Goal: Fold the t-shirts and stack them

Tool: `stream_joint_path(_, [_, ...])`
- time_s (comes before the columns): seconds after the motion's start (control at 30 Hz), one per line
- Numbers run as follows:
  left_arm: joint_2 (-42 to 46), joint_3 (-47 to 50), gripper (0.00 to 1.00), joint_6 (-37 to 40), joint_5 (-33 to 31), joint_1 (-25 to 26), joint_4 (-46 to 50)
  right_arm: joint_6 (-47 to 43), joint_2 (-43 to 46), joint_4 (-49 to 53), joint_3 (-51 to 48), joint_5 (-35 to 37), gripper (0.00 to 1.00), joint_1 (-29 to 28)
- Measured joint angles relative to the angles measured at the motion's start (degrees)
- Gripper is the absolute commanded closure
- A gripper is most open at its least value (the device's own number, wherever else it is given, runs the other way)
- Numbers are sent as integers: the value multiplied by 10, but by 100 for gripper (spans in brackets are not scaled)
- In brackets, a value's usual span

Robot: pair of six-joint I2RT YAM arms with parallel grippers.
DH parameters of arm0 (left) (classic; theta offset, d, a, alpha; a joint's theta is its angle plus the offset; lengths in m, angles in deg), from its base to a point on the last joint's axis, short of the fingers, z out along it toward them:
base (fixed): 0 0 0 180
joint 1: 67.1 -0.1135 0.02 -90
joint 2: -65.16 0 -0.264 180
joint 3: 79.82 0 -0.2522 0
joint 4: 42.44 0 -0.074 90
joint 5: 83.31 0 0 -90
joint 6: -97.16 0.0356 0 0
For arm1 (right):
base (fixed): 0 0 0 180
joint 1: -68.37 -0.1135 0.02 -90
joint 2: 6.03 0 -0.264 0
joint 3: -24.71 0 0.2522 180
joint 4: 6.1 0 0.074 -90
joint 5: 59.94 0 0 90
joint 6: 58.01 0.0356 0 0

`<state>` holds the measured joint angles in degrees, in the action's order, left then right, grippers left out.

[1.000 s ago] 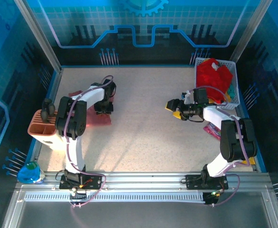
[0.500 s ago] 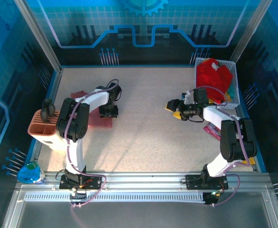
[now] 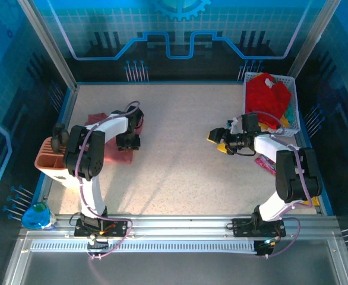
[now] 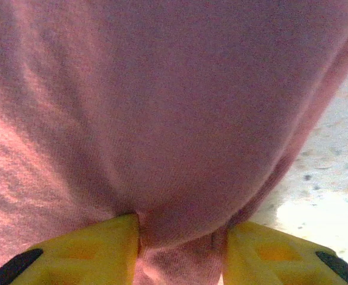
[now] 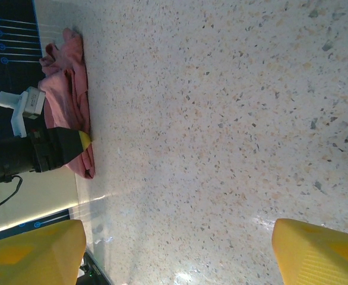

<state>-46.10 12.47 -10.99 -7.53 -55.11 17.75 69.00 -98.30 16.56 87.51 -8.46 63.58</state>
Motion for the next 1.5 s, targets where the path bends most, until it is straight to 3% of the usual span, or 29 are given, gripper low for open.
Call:
stream_joint_path(0.83, [-44, -71, 58, 21, -7, -49, 44, -11, 15, 7, -13, -1, 17, 0])
stream_joint_path(1.2, [25, -90, 42, 21, 35, -42, 50, -24, 19, 31, -5, 13, 13, 6])
stream_joint_path(1.3, [66, -113, 39, 22, 47, -28, 51, -29, 27, 47, 11, 26, 1, 13])
stream_joint_path(1.37, [95, -122, 35, 24, 62, -15, 47, -36, 37, 56, 26, 43, 0, 15])
stream_joint_path(1.5, [154, -106, 14, 35, 90, 5, 12, -58, 66, 83, 60, 94, 0, 15])
